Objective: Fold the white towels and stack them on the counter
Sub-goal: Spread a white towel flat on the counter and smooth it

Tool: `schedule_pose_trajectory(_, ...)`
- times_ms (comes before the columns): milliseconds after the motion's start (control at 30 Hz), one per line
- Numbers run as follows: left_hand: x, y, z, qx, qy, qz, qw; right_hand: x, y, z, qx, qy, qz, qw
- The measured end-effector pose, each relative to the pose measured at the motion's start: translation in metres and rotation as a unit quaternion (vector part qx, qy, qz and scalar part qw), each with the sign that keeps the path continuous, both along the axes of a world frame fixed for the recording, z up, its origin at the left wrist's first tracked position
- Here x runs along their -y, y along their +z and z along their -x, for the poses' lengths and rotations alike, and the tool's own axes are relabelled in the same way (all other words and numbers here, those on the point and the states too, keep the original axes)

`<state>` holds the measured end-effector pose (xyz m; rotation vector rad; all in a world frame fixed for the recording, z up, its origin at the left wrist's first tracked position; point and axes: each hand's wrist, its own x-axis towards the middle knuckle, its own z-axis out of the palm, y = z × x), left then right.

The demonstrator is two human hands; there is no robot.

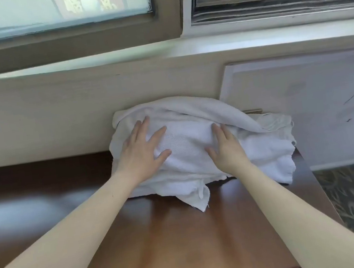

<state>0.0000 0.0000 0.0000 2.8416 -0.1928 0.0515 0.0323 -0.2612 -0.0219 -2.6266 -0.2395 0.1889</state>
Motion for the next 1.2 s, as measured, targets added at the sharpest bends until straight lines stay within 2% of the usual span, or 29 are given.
schedule_pose_trajectory(133,0.02,-0.017,-0.018,-0.023,0.012,-0.101,0.995,0.019,-0.009,-0.014,-0.008,-0.024,-0.016,1.0)
schedule_pose_trajectory(233,0.028,-0.033,-0.023,-0.015,0.031,-0.133,0.991,0.023,-0.021,-0.017,-0.025,-0.01,-0.012,1.0)
schedule_pose_trajectory(400,0.031,-0.039,-0.023,-0.003,0.044,-0.131,0.99,0.016,-0.028,-0.017,-0.016,-0.008,-0.016,1.0)
schedule_pose_trajectory(567,0.034,-0.036,-0.021,-0.004,0.036,-0.139,0.99,0.015,-0.028,-0.016,0.03,-0.011,0.003,0.999)
schedule_pose_trajectory(667,0.036,-0.03,-0.017,0.003,0.029,-0.11,0.994,0.017,-0.024,-0.014,0.049,-0.014,0.004,0.999)
schedule_pose_trajectory(767,0.038,-0.02,-0.016,0.047,0.031,-0.036,0.998,0.02,-0.017,-0.011,0.06,-0.028,-0.01,0.998)
schedule_pose_trajectory(933,0.038,-0.01,-0.017,0.108,0.018,0.037,0.993,0.028,-0.005,-0.008,0.112,-0.018,0.014,0.993)
schedule_pose_trajectory(1000,0.036,-0.006,-0.02,0.16,-0.006,0.046,0.986,0.029,0.0,-0.007,0.126,-0.015,0.008,0.992)
schedule_pose_trajectory(1100,0.034,0.002,-0.025,0.238,-0.046,0.044,0.969,0.029,0.009,-0.005,0.16,-0.022,-0.048,0.986)
schedule_pose_trajectory(1200,0.04,0.016,-0.025,0.282,-0.042,0.047,0.957,0.03,0.016,-0.002,0.185,-0.024,-0.065,0.98)
